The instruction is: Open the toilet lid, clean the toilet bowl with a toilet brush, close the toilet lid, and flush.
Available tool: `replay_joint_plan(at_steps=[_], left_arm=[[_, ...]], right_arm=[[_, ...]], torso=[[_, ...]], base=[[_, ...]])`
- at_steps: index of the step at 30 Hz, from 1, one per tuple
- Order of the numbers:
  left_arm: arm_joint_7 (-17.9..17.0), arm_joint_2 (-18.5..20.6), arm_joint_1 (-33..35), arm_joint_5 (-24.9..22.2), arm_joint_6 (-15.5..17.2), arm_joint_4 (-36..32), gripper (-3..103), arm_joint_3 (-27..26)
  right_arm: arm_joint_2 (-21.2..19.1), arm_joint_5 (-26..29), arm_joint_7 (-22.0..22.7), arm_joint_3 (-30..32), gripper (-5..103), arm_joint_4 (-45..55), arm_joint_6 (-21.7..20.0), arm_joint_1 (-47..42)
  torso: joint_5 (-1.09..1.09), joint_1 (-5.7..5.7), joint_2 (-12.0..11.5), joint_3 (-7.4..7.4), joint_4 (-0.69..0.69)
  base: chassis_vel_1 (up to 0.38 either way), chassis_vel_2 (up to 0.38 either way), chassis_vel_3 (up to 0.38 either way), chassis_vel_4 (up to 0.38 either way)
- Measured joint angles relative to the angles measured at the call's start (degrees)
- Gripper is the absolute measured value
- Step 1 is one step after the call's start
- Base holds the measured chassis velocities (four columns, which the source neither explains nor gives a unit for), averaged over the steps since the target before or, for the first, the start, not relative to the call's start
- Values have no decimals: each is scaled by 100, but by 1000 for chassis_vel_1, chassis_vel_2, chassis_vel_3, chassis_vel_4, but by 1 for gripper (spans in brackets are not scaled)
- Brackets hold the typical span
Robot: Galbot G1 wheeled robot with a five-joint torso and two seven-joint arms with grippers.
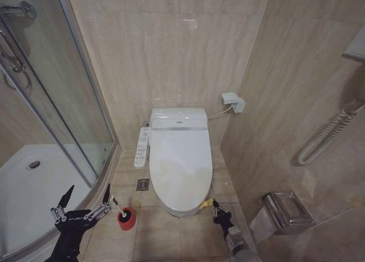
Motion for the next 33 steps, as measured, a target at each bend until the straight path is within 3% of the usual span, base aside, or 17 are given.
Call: replay_joint_plan(at_steps=[11, 22, 33], left_arm=[[0, 0, 0, 0, 0, 0, 100, 0], [0, 0, 0, 0, 0, 0, 100, 0], [0, 0, 0, 0, 0, 0, 100, 0]], right_arm=[[8, 348, 102, 355, 0, 296, 51, -119], [449, 833, 169, 544, 0, 871, 84, -82], [471, 1163, 155, 734, 0, 1109, 146, 163]], torso=[[1, 0, 0, 0, 0], [1, 0, 0, 0, 0], [0, 0, 0, 0, 0]], base=[[0, 0, 0, 0], [0, 0, 0, 0], [0, 0, 0, 0]])
